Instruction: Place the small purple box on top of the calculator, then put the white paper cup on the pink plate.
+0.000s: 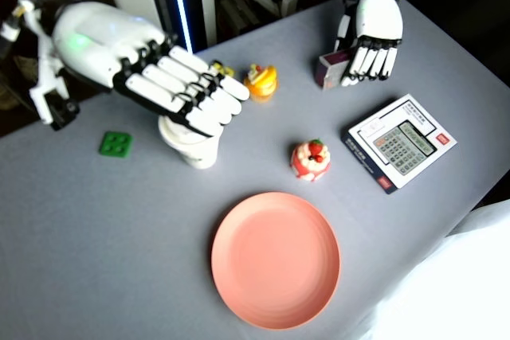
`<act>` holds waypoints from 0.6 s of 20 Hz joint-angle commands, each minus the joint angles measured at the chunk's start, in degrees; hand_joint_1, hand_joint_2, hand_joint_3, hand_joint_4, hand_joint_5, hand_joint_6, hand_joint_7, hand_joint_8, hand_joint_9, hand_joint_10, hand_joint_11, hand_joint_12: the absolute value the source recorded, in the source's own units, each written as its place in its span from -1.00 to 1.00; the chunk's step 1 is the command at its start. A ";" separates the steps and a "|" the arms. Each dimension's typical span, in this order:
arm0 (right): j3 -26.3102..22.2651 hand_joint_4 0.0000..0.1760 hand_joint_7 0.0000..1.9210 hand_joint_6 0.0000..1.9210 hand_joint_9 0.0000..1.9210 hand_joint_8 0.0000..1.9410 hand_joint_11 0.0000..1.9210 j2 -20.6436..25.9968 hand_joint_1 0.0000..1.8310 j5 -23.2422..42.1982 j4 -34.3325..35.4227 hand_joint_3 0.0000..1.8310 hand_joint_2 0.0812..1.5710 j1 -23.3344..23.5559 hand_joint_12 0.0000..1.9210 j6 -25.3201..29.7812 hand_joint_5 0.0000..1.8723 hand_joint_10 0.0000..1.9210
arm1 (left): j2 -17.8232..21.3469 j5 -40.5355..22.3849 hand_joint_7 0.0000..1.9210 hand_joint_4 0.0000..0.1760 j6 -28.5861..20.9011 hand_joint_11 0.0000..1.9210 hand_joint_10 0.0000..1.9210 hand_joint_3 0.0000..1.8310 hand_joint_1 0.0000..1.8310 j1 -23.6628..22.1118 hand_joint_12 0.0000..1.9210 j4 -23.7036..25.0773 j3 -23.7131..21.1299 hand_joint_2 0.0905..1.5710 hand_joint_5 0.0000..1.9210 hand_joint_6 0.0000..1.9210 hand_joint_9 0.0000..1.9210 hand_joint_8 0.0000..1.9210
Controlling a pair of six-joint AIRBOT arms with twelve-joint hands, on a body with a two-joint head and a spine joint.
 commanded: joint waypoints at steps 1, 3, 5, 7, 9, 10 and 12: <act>0.13 -1.00 -1.00 -1.00 -1.00 -1.00 -1.00 0.12 -0.69 7.12 0.16 -0.97 0.63 0.16 -1.00 -0.08 -1.00 -1.00 | 0.54 -8.40 -0.10 -1.00 0.14 -0.21 0.71 -1.00 0.34 -0.46 1.00 0.44 -0.30 0.50 -0.17 0.10 -0.12 0.52; 0.14 -1.00 -1.00 -1.00 -1.00 -1.00 -1.00 0.12 -0.70 7.12 0.20 -0.97 0.63 0.16 -1.00 -0.07 -1.00 -1.00 | 1.67 -10.91 -0.09 -1.00 0.15 -0.18 0.72 -1.00 0.35 -0.44 1.00 0.45 -1.06 0.49 -0.14 0.05 -0.12 0.51; 0.14 -1.00 -1.00 -1.00 -1.00 -1.00 -1.00 0.12 -0.69 7.12 0.27 -0.97 0.64 0.16 -1.00 -0.07 -1.00 -1.00 | 2.20 -12.51 -0.13 -1.00 0.16 -0.21 0.76 -1.00 0.34 -0.49 1.00 0.50 -1.13 0.52 -0.19 0.10 -0.17 0.57; 0.15 -1.00 -1.00 -1.00 -1.00 -1.00 -1.00 0.03 -0.67 7.14 0.73 -0.97 0.64 0.17 -1.00 -0.07 -1.00 -1.00 | 2.30 -13.26 -0.12 -1.00 0.16 -0.23 0.70 -1.00 0.34 -1.43 1.00 0.48 -0.56 0.51 -0.18 0.08 -0.17 0.55; 0.18 -1.00 -1.00 -1.00 -1.00 -1.00 -1.00 0.01 -0.64 7.25 1.10 -0.97 0.65 0.18 -1.00 -0.07 -1.00 -1.00 | 1.65 -12.26 -0.07 -1.00 0.26 -0.18 0.63 -1.00 0.35 -4.33 0.99 0.49 0.92 0.48 -0.12 0.01 -0.12 0.47; 0.18 -1.00 -1.00 -1.00 -1.00 -1.00 -1.00 0.01 -0.65 7.32 1.15 -0.97 0.65 0.15 -1.00 -0.07 -1.00 -1.00 | 1.04 -11.29 -0.05 -1.00 0.40 -0.15 0.62 -1.00 0.36 -5.96 0.99 0.49 1.85 0.46 -0.10 -0.02 -0.09 0.44; 0.21 -1.00 -1.00 -1.00 -1.00 -1.00 -0.99 0.01 -0.65 7.55 1.16 -0.97 0.65 0.04 -1.00 -0.07 -1.00 -1.00 | -0.58 -8.34 -0.05 -1.00 1.19 -0.06 0.65 -1.00 0.37 -10.32 1.00 0.61 4.19 0.44 -0.06 -0.10 -0.04 0.43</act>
